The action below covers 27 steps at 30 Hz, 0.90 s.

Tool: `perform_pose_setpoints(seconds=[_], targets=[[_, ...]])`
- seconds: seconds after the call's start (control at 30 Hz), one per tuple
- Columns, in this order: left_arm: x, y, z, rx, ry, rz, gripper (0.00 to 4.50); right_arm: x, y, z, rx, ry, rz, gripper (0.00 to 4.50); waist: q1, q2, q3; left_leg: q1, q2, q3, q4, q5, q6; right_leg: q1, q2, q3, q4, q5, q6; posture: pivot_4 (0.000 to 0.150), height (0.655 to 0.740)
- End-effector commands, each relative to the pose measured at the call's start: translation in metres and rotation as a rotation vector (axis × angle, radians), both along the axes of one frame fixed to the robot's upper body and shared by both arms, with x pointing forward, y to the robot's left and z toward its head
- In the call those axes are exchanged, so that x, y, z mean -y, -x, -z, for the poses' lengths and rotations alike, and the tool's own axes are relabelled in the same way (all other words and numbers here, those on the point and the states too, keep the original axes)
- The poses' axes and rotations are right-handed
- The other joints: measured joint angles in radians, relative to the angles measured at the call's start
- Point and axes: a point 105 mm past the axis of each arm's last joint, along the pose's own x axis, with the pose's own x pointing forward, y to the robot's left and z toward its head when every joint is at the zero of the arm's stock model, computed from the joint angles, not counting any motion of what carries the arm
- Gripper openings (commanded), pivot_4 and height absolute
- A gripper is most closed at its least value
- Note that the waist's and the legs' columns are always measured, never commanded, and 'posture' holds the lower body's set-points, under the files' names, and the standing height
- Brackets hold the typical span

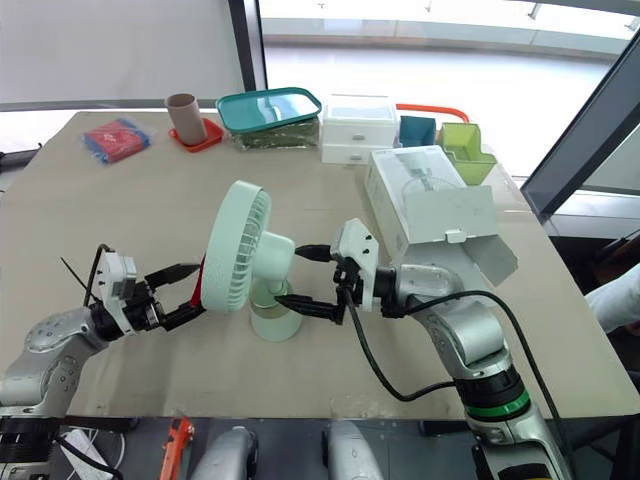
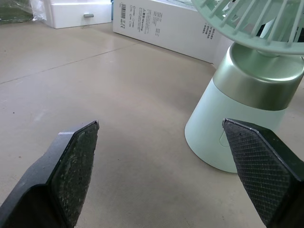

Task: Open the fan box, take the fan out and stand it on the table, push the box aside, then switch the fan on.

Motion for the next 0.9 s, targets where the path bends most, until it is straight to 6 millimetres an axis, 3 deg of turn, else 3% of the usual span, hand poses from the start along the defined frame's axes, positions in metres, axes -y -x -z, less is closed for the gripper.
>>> perform_pose_setpoints(seconds=[0.03,0.2,0.4,0.5,0.6,0.7,0.83,0.9], targets=[[-0.005,0.004,-0.011,0.055,-0.005,-0.043,4.44,0.008,0.012,-0.015,0.033,0.005,-0.036,4.50,0.000,0.000,0.000,0.000,0.000,0.000,0.000,0.000,0.000,0.000,0.000,0.000,0.000,0.000,0.000,0.150,0.7400],[-0.006,0.012,-0.006,0.040,-0.001,-0.079,4.44,0.017,0.013,-0.016,0.010,0.021,-0.011,4.50,0.000,0.000,0.000,0.000,0.000,0.000,0.000,0.000,0.000,0.000,0.000,0.000,0.000,0.000,0.000,0.150,0.7400],[0.000,0.019,-0.001,0.017,0.021,-0.072,4.44,0.004,0.010,-0.011,-0.007,0.027,-0.038,4.50,0.000,0.000,0.000,0.000,0.000,0.001,0.000,0.000,0.000,0.000,0.000,0.001,0.000,-0.004,0.006,0.150,0.7400],[0.000,0.018,-0.003,0.020,0.021,-0.062,3.81,-0.008,0.008,-0.006,-0.004,0.027,-0.071,4.50,0.000,0.000,0.000,0.000,0.000,0.001,0.000,0.000,0.000,0.000,0.000,0.001,0.000,-0.004,0.006,0.150,0.7400],[0.002,0.017,-0.002,0.023,0.010,-0.049,2.91,-0.015,0.003,-0.006,-0.002,0.013,-0.076,4.50,-0.001,0.000,0.000,0.001,0.000,0.001,0.000,0.000,0.000,0.000,0.000,0.001,0.000,-0.004,0.006,0.150,0.7400],[0.006,0.012,-0.004,0.033,-0.009,-0.033,2.04,-0.022,-0.008,-0.008,0.015,-0.011,-0.045,3.88,0.000,0.000,0.000,0.000,0.000,0.001,0.000,0.000,0.000,0.000,0.000,0.001,0.000,-0.003,0.005,0.150,0.7400],[0.012,0.004,-0.004,0.036,-0.026,-0.008,0.59,-0.029,-0.019,-0.008,0.030,-0.028,-0.016,2.27,0.000,0.000,0.000,0.000,0.000,0.001,0.000,0.000,0.000,0.000,0.000,0.001,0.000,-0.003,0.005,0.150,0.7400],[0.015,0.000,-0.006,0.044,-0.028,0.004,0.59,-0.031,-0.021,-0.009,0.037,-0.036,-0.012,2.27,0.000,0.000,0.000,0.000,0.000,0.001,0.000,0.000,0.000,0.000,0.000,0.001,0.000,-0.002,0.003,0.150,0.7400]])
